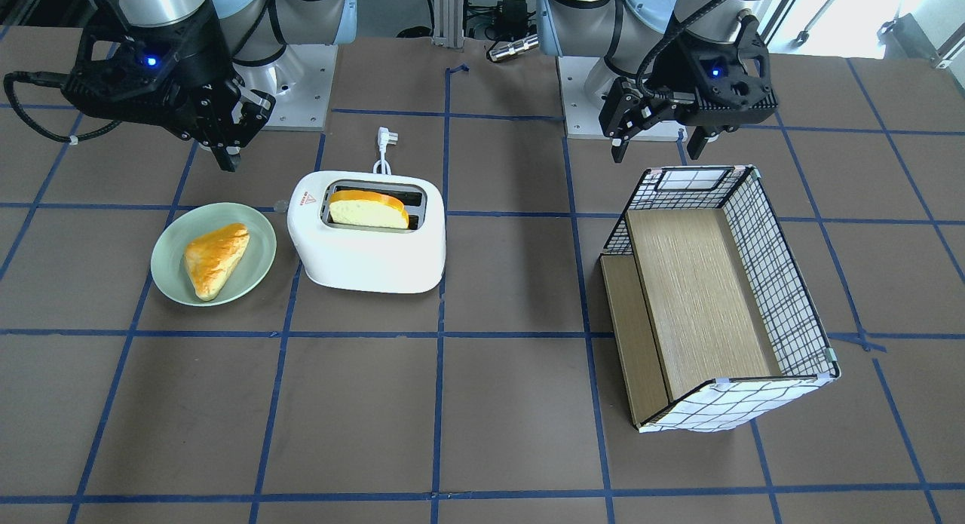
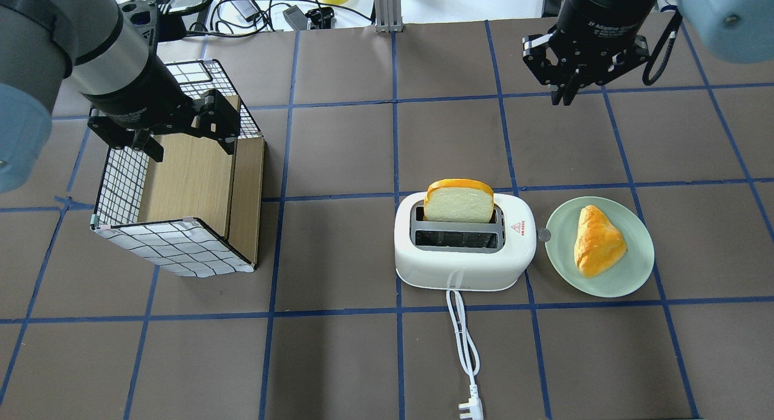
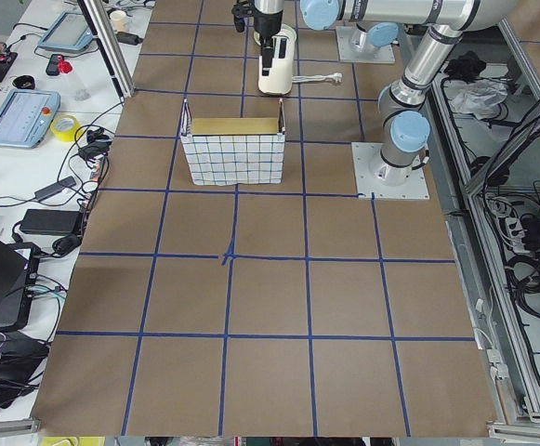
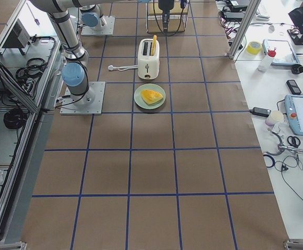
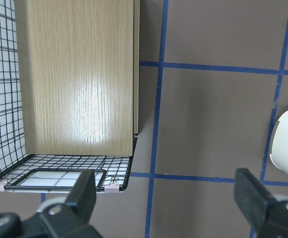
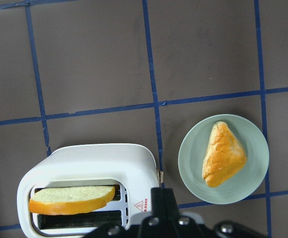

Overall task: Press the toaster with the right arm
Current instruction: 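Swing the right gripper down beside the toaster's side lever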

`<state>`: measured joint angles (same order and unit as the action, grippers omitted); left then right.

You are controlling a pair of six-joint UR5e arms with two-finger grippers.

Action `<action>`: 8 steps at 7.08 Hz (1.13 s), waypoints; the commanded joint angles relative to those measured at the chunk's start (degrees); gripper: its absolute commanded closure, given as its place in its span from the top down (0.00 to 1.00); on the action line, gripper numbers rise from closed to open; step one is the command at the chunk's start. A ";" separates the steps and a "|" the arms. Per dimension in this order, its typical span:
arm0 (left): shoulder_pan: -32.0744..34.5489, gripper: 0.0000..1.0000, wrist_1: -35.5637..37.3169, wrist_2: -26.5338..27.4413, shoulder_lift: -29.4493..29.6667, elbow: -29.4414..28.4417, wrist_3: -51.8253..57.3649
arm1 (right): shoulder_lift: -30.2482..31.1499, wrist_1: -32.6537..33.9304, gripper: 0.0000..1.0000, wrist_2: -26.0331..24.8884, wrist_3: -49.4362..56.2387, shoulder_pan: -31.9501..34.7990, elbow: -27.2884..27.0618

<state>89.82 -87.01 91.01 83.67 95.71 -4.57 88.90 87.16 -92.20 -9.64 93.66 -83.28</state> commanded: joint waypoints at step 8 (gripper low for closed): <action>0.00 1.00 0.00 0.05 0.00 0.00 0.00 | 0.13 -10.36 0.00 15.10 26.99 -18.15 -11.26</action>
<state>89.82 -87.01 90.98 83.67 95.71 -4.57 88.91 75.15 -79.74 11.83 76.99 -91.22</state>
